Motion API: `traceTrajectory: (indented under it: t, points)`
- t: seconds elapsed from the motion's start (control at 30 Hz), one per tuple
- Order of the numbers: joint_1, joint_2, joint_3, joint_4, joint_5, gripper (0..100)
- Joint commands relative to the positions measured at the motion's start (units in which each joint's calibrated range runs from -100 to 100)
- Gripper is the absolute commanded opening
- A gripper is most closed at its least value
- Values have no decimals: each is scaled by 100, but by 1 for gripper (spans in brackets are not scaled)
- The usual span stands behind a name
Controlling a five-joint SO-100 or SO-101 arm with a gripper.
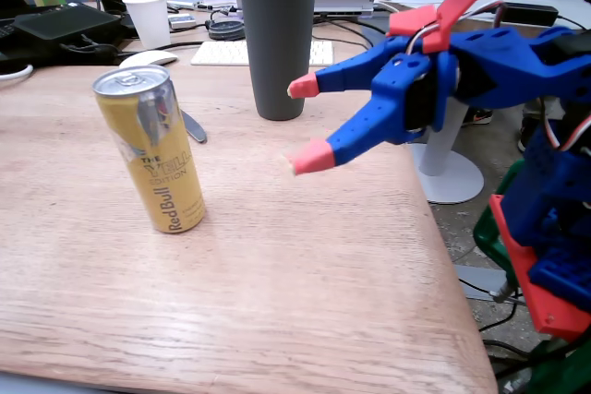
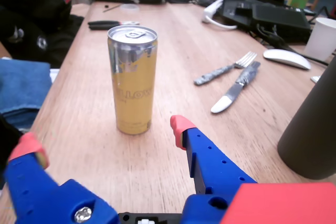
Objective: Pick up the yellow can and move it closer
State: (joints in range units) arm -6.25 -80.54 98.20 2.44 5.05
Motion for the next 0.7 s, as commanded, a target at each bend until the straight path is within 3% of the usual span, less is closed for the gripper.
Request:
traceTrajectory:
  t: [0.0, 0.1, 0.4, 0.53, 0.67]
  points:
    - [-1, 267, -178, -121, -44, 58]
    - [134, 1236, -254, -540, 5, 58]
    - [168, 4418, -244, -4276, 15, 58]
    - [-1, 5327, -452, -4932, -39, 57]
    - [-1, 6794, -1990, -4883, -44, 57]
